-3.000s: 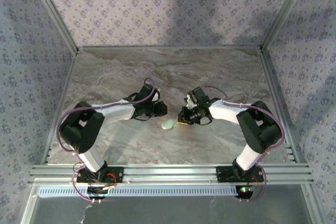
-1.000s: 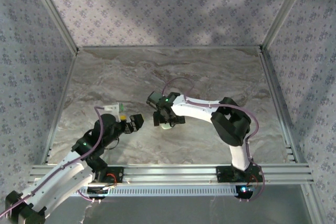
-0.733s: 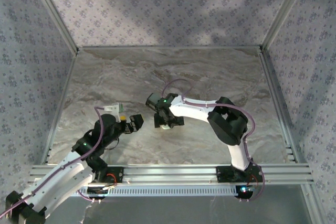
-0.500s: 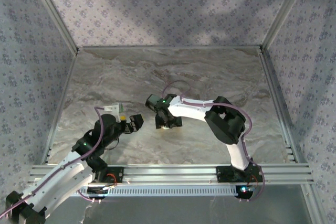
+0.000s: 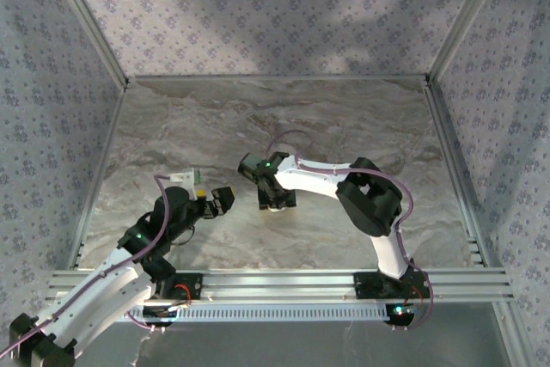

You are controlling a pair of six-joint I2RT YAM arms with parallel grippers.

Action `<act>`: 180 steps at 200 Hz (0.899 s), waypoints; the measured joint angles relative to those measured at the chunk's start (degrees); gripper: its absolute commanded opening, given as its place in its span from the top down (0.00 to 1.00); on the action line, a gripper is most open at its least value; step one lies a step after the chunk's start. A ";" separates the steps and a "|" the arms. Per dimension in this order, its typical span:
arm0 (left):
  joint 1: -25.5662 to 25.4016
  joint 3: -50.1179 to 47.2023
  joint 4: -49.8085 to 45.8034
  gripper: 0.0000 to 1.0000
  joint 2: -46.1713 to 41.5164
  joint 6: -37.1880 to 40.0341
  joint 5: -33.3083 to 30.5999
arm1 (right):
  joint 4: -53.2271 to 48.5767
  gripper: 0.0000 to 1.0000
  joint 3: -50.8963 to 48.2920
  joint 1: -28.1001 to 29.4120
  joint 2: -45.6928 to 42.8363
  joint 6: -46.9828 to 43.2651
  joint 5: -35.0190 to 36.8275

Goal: Insert the wireless bluetooth earbuds into the charging case

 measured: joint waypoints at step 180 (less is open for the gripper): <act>0.63 2.38 3.26 0.00 11.30 1.03 3.23 | 0.70 0.39 4.15 -15.76 2.80 -10.36 0.48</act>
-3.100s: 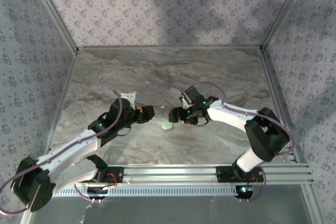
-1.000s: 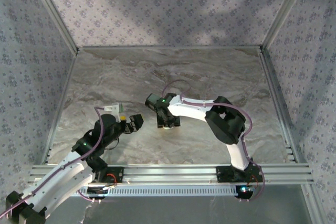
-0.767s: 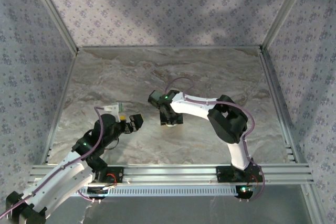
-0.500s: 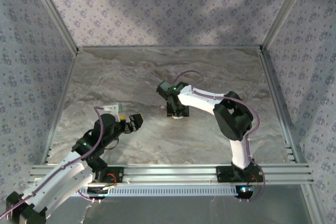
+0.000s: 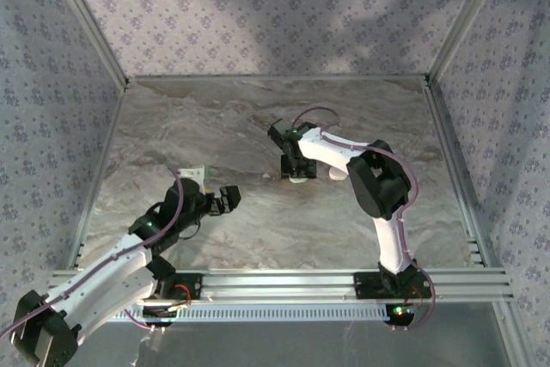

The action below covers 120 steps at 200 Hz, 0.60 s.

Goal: Insert the wireless bluetooth earbuds into the charging case

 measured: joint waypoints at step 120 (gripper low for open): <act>0.13 4.50 4.52 0.00 7.48 0.20 2.97 | 5.29 0.08 -5.27 -1.49 -4.55 -2.54 -4.44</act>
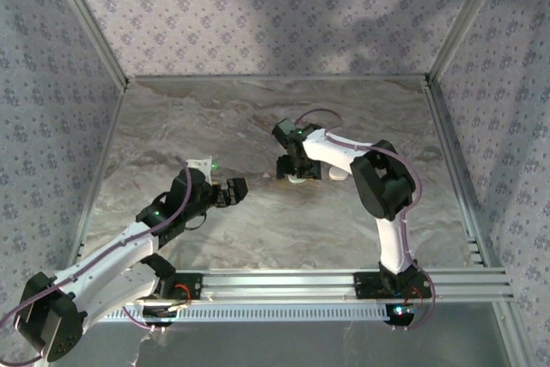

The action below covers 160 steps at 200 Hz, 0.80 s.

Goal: Insert the wireless bluetooth earbuds into the charging case

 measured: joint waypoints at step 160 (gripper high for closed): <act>-0.02 1.95 -4.44 0.00 -6.08 0.92 -2.40 | 14.91 0.00 -25.07 5.22 -33.44 -4.00 -0.70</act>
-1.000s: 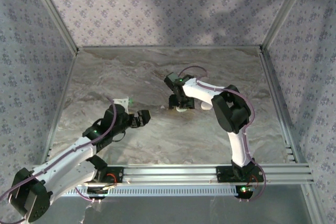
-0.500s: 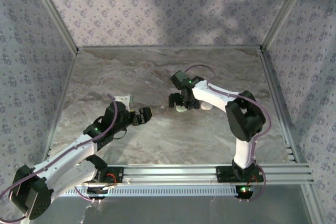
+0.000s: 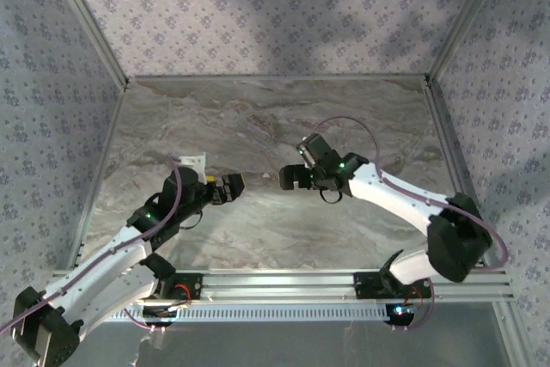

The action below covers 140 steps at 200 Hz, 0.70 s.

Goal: Insert the wireless bluetooth earbuds into the charging case

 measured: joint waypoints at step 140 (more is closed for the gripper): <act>0.20 -0.55 -12.11 0.00 -7.28 2.19 -8.74 | 5.03 0.00 -18.86 4.63 -28.79 -3.82 15.93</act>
